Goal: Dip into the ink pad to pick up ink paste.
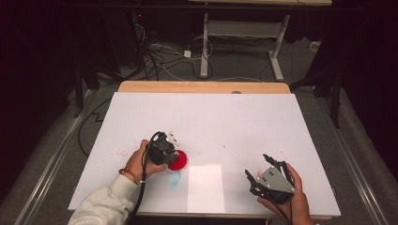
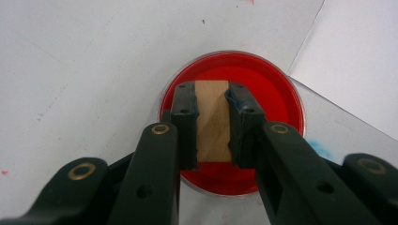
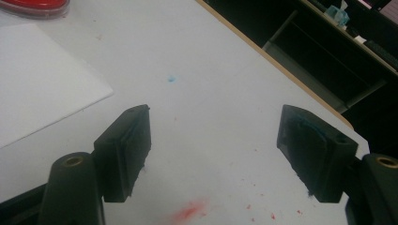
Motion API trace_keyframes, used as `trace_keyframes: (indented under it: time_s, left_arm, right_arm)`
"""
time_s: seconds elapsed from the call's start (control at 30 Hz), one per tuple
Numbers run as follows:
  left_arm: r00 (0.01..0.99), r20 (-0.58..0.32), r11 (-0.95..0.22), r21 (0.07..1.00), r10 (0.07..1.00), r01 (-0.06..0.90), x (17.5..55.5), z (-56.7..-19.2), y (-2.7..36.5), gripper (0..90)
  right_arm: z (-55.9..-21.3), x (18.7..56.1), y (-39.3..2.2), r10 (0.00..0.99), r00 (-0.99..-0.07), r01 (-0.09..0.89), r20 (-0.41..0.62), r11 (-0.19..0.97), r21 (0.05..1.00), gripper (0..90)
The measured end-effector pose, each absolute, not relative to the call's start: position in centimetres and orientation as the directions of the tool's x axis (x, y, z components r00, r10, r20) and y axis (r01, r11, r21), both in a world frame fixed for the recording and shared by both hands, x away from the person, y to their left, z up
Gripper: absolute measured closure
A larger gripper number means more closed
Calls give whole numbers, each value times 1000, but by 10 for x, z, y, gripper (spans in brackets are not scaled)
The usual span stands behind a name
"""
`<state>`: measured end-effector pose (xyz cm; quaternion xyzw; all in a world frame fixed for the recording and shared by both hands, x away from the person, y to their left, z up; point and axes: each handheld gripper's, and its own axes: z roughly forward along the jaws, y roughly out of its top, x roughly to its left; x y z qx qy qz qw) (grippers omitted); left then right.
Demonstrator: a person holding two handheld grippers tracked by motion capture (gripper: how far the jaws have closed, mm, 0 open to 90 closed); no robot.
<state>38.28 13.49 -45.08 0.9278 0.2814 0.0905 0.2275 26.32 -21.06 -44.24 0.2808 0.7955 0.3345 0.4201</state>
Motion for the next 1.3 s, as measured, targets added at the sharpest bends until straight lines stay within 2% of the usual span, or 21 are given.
trace_keyframes:
  time_s: [0.33,0.57,1.0,1.3]
  left_arm:
    - [819,50,-734,479,571,482,380,-451,135,737]
    - [817,120,-755,476,564,452,375,-445,131,737]
    - [801,132,-693,595,584,408,361,-413,154,737]
    - [798,118,-660,640,591,394,358,-409,175,736]
  right_arm:
    - [-442,263,-212,727,-492,169,-479,620,766,278]
    - [-442,263,-213,722,-498,164,-480,622,766,279]
    - [-440,261,-214,729,-491,160,-478,614,773,279]
    - [-438,262,-215,743,-502,169,-444,587,792,280]
